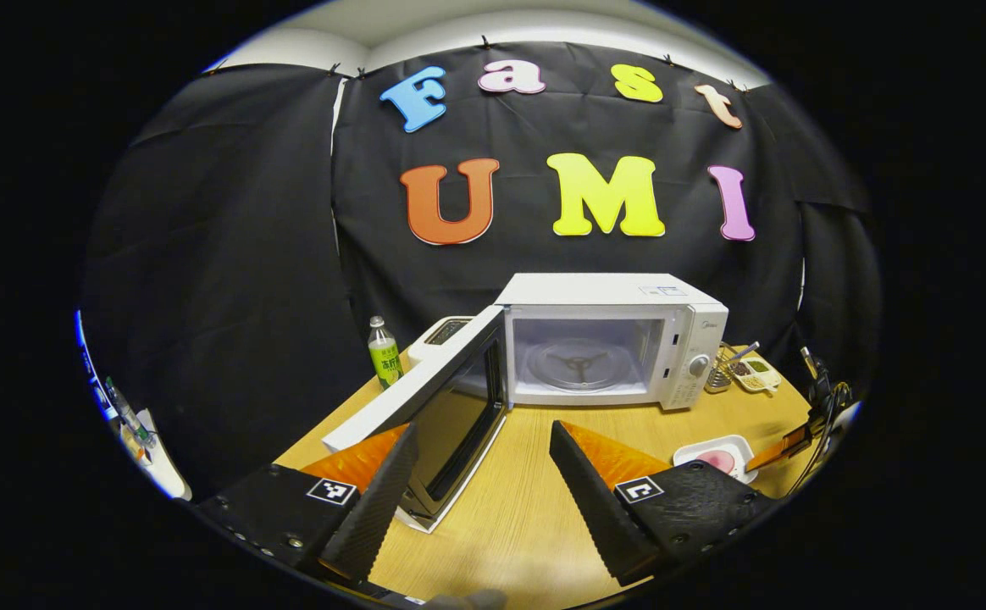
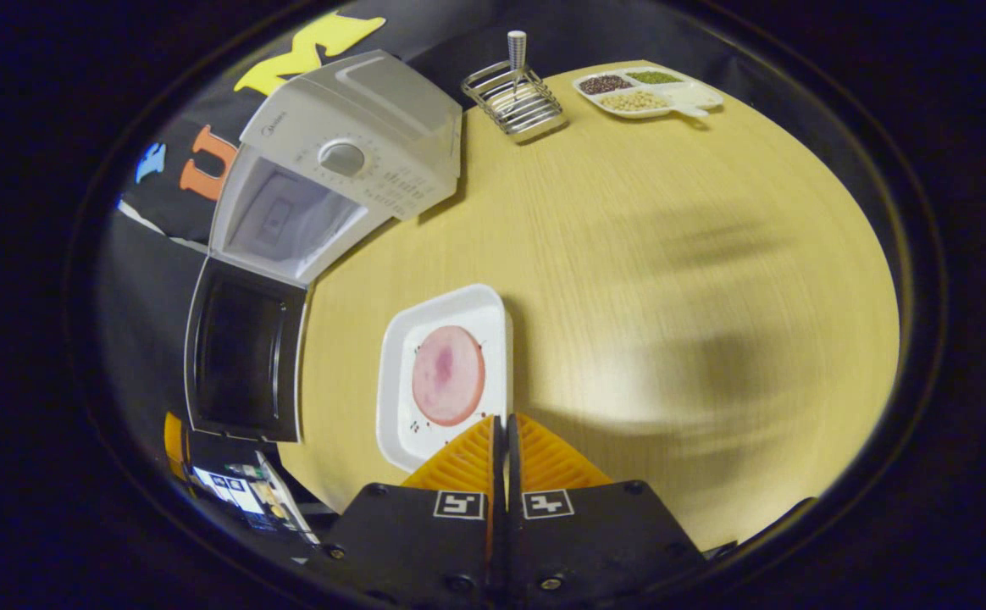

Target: Open the microwave oven with the left hand, put the food in, and close the microwave oven.

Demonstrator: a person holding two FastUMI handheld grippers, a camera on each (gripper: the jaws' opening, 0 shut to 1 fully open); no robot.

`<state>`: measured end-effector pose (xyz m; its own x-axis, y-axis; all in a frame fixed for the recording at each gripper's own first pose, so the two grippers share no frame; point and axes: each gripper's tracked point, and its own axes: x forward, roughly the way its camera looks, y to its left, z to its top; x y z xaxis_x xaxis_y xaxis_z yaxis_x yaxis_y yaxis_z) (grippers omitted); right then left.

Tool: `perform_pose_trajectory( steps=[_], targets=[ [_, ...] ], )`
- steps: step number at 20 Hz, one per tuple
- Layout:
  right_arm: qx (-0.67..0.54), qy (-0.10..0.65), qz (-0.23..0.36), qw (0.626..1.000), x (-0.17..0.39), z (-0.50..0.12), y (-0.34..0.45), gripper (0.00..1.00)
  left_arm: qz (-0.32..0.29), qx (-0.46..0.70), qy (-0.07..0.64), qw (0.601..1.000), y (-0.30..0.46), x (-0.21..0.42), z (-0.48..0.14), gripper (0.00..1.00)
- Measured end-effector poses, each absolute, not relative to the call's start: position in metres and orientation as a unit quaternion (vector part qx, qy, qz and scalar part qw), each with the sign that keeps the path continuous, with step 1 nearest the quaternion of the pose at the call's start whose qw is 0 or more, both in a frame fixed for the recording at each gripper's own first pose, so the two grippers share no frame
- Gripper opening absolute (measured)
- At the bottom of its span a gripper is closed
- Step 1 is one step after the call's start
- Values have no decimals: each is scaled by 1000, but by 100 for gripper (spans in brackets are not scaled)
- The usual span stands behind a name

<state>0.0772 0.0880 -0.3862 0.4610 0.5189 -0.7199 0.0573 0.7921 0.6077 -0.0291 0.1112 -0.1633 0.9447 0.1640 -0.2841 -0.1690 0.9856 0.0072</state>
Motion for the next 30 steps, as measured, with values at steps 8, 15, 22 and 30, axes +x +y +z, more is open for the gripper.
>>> perform_pose_trajectory(
  steps=[8,15,22,30],
  targets=[
    [436,433,143,776,75,-338,164,3,51,3,142,989,124,-26,-145,95],
    [528,344,116,768,121,-283,231,4,4,18,126,992,99,-14,-122,95],
    [566,249,54,784,201,-268,297,3,9,20,105,994,100,-4,-132,95],
    [586,200,-29,785,267,-282,353,3,56,28,117,991,137,-13,-147,95]
  ],
)
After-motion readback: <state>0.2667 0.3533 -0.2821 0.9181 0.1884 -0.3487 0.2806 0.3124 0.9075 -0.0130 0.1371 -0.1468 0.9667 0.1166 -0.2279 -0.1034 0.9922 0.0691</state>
